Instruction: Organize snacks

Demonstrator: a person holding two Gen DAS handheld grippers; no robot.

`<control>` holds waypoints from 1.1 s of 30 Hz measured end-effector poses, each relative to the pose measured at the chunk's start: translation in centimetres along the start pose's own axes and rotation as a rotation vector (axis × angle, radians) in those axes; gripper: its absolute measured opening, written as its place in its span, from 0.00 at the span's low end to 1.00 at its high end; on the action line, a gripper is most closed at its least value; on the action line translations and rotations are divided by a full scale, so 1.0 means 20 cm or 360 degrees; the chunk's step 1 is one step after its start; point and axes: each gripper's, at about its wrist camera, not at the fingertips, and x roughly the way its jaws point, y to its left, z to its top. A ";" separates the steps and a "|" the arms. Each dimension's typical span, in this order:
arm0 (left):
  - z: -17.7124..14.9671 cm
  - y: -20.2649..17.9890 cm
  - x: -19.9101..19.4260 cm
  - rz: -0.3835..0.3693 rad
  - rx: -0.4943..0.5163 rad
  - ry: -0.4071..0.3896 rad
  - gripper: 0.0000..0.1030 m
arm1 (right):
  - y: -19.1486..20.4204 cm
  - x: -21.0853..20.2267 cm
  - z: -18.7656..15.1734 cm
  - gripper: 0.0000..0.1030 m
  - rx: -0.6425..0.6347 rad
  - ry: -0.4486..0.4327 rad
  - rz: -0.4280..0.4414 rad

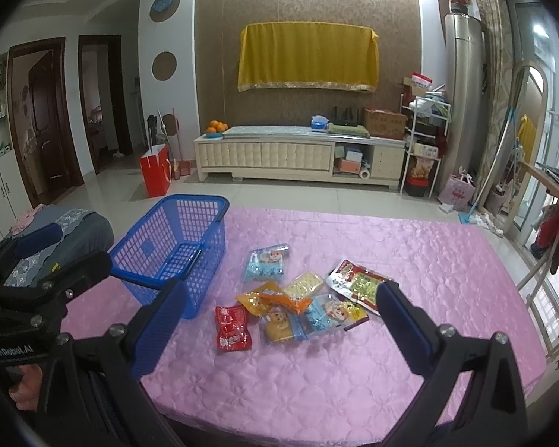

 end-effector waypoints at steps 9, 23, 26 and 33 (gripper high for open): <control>-0.02 0.03 0.01 0.0035 -0.0014 -0.0017 1.00 | 0.02 0.01 0.00 1.00 -0.0059 0.0011 -0.0016; 0.06 0.03 0.03 0.0166 0.0099 -0.0081 1.00 | -0.03 0.06 0.06 0.98 0.0000 -0.0032 -0.0108; 0.07 0.02 0.03 0.0135 0.0069 -0.0072 1.00 | -0.02 0.04 0.06 0.98 -0.0017 -0.0033 -0.0094; 0.08 0.01 0.01 0.0134 0.0075 -0.0068 1.00 | 0.00 0.02 0.07 0.98 -0.0036 -0.0050 -0.0070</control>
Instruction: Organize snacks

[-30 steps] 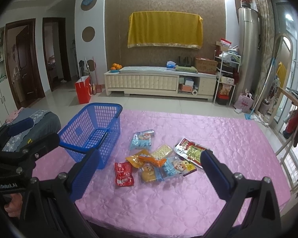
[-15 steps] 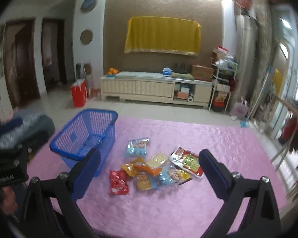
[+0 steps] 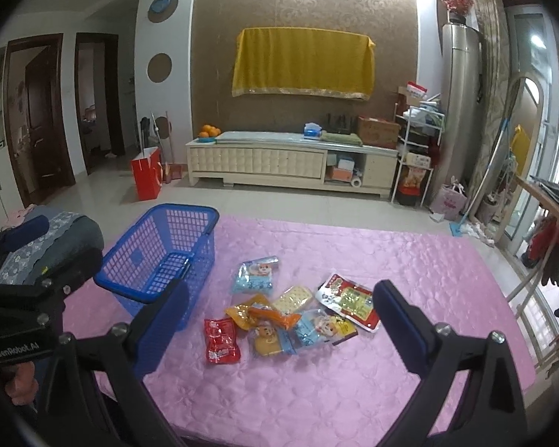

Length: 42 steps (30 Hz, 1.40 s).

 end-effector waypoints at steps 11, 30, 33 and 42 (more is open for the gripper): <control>0.01 0.03 -0.02 0.0002 -0.0024 0.0002 1.00 | 0.00 -0.01 0.01 0.98 0.0011 0.0003 0.0028; 0.08 -0.10 0.20 -0.0058 0.0028 0.0129 1.00 | -0.22 0.17 0.05 0.98 -0.0038 0.0105 0.0103; 0.08 -0.15 0.29 -0.0078 0.0038 0.0194 1.00 | -0.27 0.26 0.04 0.98 -0.0063 0.0152 0.0134; -0.02 -0.30 0.59 -0.0081 0.0134 0.0413 1.00 | -0.44 0.61 -0.03 0.98 -0.0139 0.0369 0.0213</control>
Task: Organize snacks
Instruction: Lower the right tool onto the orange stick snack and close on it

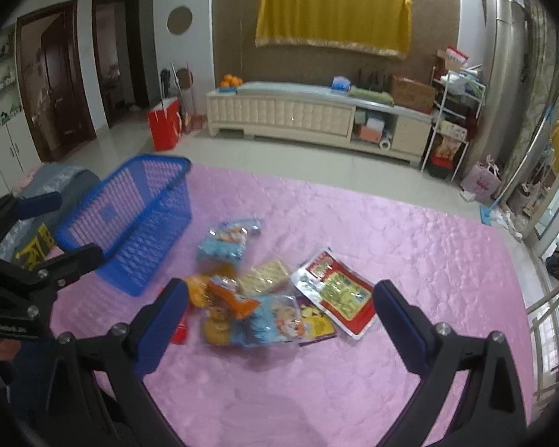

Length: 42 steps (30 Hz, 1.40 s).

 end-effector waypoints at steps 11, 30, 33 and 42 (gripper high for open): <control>-0.05 -0.13 0.34 -0.0006 0.0059 0.0244 1.00 | -0.05 0.34 -0.02 0.97 -0.0187 0.0242 0.0174; -0.29 0.02 0.43 0.0217 -0.0262 0.0454 1.00 | 0.36 0.92 -0.07 0.66 -0.0822 0.0583 0.0553; -0.29 0.02 0.43 0.0227 -0.0258 0.0457 1.00 | 0.38 0.98 -0.08 0.43 -0.0837 0.0621 0.0559; -0.29 0.03 0.44 0.0169 -0.0291 0.0450 1.00 | 0.33 0.83 -0.08 0.19 -0.0776 0.0500 0.0541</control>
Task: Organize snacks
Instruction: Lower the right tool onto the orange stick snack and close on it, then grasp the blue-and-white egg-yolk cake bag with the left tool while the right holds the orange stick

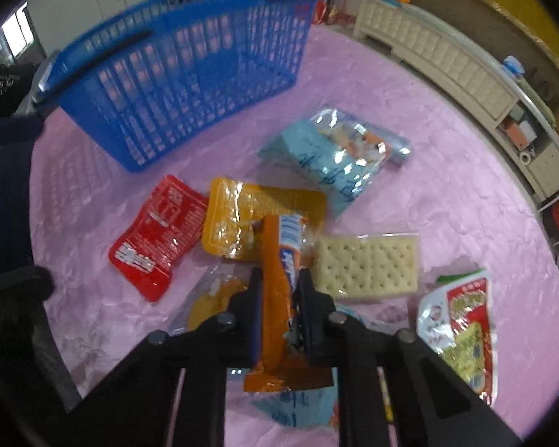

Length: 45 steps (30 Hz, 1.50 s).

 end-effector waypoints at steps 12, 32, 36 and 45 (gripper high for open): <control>0.06 -0.13 -0.13 -0.0199 0.0089 -0.0060 1.00 | -0.13 -0.53 -0.19 0.19 0.0355 -0.0274 -0.0198; 0.26 -0.57 0.16 -0.0454 0.0418 0.0193 1.00 | -0.35 -0.59 -0.55 0.19 0.0904 -0.0326 -0.0324; 0.29 -0.62 0.27 -0.0438 0.0292 0.0302 1.00 | -0.41 -0.54 -0.58 0.19 0.0973 -0.0318 -0.0295; 0.30 -0.68 0.54 -0.0356 0.0075 0.0509 1.00 | -0.47 -0.45 -0.65 0.19 0.1036 -0.0305 -0.0263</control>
